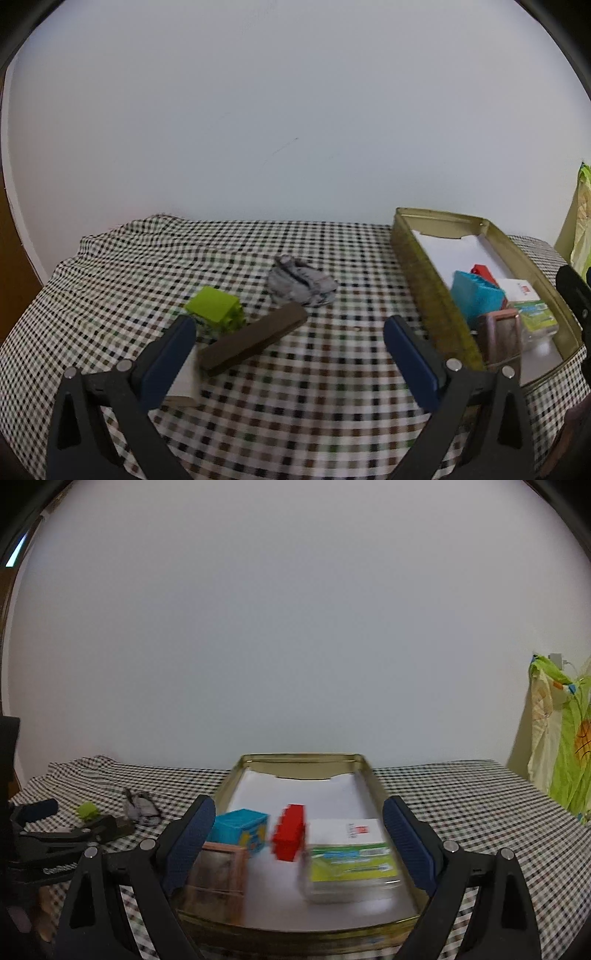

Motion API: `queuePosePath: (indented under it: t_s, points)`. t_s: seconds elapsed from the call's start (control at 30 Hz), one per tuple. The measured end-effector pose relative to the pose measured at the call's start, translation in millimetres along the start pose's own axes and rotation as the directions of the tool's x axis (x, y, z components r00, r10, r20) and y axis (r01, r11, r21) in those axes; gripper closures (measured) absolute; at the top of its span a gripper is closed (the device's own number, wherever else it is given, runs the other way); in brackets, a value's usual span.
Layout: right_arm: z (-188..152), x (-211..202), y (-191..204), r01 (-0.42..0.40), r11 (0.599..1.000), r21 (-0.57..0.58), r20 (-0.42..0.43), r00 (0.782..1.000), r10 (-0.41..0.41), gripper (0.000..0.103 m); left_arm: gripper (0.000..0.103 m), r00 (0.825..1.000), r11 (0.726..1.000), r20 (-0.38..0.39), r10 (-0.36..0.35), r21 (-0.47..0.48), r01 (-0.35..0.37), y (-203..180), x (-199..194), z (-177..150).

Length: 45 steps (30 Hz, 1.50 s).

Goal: Organize rigid objects
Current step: 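Open both tools and withdraw them from the tray toward the remaining items, then grasp the white charger with the left tool while the right grasps the brown comb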

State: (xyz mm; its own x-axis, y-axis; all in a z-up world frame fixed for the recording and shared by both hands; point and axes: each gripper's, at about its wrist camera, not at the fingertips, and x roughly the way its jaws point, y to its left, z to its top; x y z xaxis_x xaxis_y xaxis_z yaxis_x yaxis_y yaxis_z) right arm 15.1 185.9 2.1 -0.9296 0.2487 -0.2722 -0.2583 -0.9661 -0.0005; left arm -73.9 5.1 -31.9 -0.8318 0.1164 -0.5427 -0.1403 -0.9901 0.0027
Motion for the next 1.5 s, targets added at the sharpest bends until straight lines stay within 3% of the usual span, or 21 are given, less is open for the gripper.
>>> queuePosePath:
  t_s: [0.23, 0.57, 0.8, 0.9, 1.03, 1.2, 1.3, 1.43, 1.5]
  points:
    - [-0.3, 6.1, 44.1, -0.047, 0.999, -0.002, -0.032, 0.998, 0.047, 0.009, 0.001, 1.0, 1.0, -0.01, 0.012, -0.004, -0.012, 26.3, 3.5, -3.2]
    - [-0.7, 27.7, 93.6, -0.095, 0.994, 0.058, -0.1, 0.99, 0.1, 0.009, 0.001, 0.996, 0.998, -0.09, 0.02, -0.054, -0.025, 66.0, 20.7, -6.4]
    - [-0.1, 24.5, 113.6, -0.137, 0.991, -0.006, -0.094, 0.986, 0.136, 0.009, 0.001, 0.982, 0.992, -0.159, 0.107, -0.046, -0.115, 97.9, 33.4, -8.4]
    - [1.6, 23.1, 112.4, -0.154, 0.988, 0.0, -0.09, 0.984, 0.153, 0.009, 0.001, 0.972, 0.984, -0.202, 0.119, -0.108, -0.143, 120.6, 40.1, -9.6]
    - [0.3, 28.7, 111.9, -0.175, 0.984, 0.017, -0.121, 0.977, 0.175, 0.009, 0.001, 0.979, 0.975, -0.204, 0.029, -0.211, -0.072, 133.6, 38.4, -10.6]
    - [-1.4, 32.5, 107.6, -0.184, 0.981, 0.056, -0.157, 0.969, 0.191, 0.009, 0.003, 0.971, 0.997, -0.237, 0.004, -0.069, -0.021, 101.4, 45.3, -16.0]
    - [-2.8, 35.5, 104.1, -0.185, 0.979, 0.08, -0.178, 0.964, 0.197, 0.009, 0.005, 0.972, 0.999, -0.233, -0.02, -0.034, 0.013, 93.2, 44.6, -14.5]
    - [-3.9, 38.8, 102.4, -0.18, 0.979, 0.1, -0.198, 0.96, 0.197, 0.009, 0.006, 0.967, 0.998, -0.252, -0.042, -0.054, 0.029, 96.8, 45.6, -15.8]
    - [-4.8, 39.9, 102.9, -0.187, 0.977, 0.102, -0.209, 0.956, 0.205, 0.009, 0.014, 0.951, 0.99, -0.286, -0.117, -0.114, 0.087, 104.0, 50.2, -14.6]
